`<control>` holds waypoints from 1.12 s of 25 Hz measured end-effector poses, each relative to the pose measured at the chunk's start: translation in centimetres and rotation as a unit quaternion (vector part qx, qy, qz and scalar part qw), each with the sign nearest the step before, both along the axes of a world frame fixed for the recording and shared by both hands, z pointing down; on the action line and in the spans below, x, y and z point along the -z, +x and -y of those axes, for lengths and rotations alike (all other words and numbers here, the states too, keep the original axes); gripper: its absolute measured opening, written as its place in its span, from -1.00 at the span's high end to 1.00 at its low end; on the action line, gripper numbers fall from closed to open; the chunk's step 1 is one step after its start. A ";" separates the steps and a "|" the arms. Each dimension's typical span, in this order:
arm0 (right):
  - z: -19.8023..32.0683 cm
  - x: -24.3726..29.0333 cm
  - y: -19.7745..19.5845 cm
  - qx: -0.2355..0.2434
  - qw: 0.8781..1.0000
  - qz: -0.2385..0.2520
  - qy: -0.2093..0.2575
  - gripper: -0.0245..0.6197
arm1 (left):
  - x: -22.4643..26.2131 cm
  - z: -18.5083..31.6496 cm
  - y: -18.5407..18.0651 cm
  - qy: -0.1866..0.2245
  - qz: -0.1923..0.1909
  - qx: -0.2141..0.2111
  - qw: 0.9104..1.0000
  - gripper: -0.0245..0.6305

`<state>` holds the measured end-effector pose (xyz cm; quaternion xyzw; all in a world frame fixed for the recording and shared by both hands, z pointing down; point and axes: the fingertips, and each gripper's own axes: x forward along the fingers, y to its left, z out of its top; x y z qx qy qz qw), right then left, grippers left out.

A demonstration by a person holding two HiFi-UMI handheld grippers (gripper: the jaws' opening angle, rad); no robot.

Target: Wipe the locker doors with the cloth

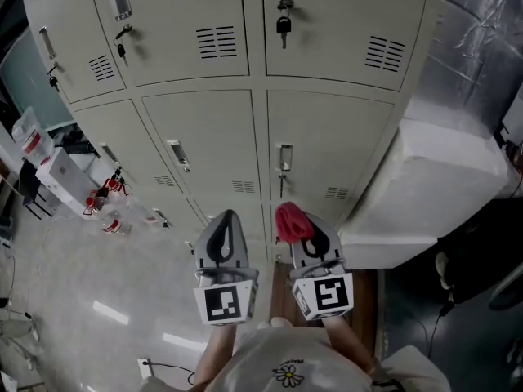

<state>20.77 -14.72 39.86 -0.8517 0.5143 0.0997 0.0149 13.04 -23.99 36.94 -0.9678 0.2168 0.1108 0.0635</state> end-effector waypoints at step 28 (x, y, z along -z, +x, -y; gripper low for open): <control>-0.5 24.1 2.7 -0.030 0.984 -0.140 0.111 0.84 | 21.5 -0.9 6.7 0.104 -0.089 -0.081 0.987 0.88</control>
